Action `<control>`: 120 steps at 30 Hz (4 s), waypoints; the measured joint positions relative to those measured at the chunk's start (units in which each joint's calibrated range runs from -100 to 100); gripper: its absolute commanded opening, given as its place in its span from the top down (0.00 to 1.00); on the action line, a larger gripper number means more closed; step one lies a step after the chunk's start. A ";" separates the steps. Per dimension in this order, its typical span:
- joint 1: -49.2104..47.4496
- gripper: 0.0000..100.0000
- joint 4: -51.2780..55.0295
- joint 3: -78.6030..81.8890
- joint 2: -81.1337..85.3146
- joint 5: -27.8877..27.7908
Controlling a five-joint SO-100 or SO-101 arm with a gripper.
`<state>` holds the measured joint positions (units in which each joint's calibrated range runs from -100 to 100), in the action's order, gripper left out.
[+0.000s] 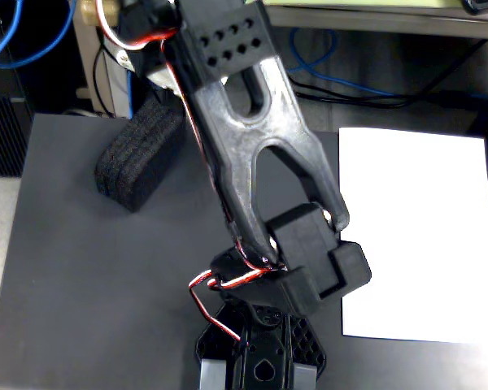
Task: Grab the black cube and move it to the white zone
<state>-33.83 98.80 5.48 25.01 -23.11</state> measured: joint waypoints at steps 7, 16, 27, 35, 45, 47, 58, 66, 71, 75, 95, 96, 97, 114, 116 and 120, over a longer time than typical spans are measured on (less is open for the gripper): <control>-0.30 0.98 0.17 6.22 0.00 -1.05; -0.30 0.55 0.17 6.22 -0.08 -1.05; -0.30 0.55 -0.51 10.51 -0.17 -1.05; -0.30 0.56 -7.87 10.42 -17.39 -1.05; -0.37 0.55 -5.48 3.75 -25.14 -0.63; -0.37 0.55 -9.58 7.13 -29.96 -0.63; 0.15 0.87 -17.72 6.49 -48.44 -0.89; -0.52 0.99 -17.72 5.85 -48.27 1.57; -8.05 0.99 -13.09 7.40 -31.04 10.23; -8.27 0.99 -5.13 8.04 -5.58 15.63; 47.05 0.99 -4.19 8.23 12.48 10.49; 50.44 0.99 -5.05 8.23 12.48 9.60; 53.62 0.99 -5.48 8.23 12.48 8.92; 72.75 0.98 -14.21 7.22 -12.32 3.20; 76.00 0.98 -14.46 4.30 -17.15 2.36; 76.51 0.98 -14.46 3.84 -24.55 1.10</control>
<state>42.69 84.34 9.32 0.46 -22.00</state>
